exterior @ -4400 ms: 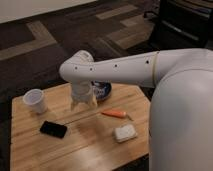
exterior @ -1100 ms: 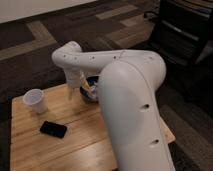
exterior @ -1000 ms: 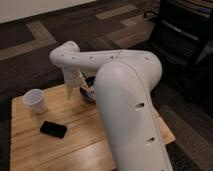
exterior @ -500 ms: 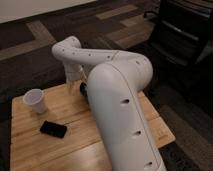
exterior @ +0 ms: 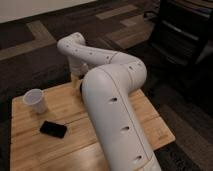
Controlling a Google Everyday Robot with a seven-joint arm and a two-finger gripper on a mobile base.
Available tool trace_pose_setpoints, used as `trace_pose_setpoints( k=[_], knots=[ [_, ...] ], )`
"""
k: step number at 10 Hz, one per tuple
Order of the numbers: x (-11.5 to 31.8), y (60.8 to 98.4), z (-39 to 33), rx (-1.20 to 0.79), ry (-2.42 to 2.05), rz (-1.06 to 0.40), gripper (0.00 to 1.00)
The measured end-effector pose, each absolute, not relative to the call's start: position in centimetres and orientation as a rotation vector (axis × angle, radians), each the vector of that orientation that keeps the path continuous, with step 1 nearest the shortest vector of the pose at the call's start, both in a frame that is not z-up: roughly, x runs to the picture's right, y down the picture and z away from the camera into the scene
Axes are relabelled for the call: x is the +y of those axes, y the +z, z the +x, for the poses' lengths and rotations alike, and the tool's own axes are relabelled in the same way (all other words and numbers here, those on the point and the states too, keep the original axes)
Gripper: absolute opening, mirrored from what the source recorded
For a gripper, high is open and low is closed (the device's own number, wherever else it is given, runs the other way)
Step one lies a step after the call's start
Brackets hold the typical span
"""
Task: Drag the ceramic bowl in a circle
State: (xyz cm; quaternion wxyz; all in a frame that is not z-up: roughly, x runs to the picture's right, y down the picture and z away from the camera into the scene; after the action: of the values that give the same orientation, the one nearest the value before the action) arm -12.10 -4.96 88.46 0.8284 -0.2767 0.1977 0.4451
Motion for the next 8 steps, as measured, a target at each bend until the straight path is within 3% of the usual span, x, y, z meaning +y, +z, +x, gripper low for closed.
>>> trace_pose_setpoints(
  k=[5, 8],
  knots=[
    [-8.6, 91.4, -5.1, 0.369, 1.009, -0.542, 0.65],
    [-7.2, 90.0, 3.1, 0.394, 1.123, -0.514, 0.65]
  ],
)
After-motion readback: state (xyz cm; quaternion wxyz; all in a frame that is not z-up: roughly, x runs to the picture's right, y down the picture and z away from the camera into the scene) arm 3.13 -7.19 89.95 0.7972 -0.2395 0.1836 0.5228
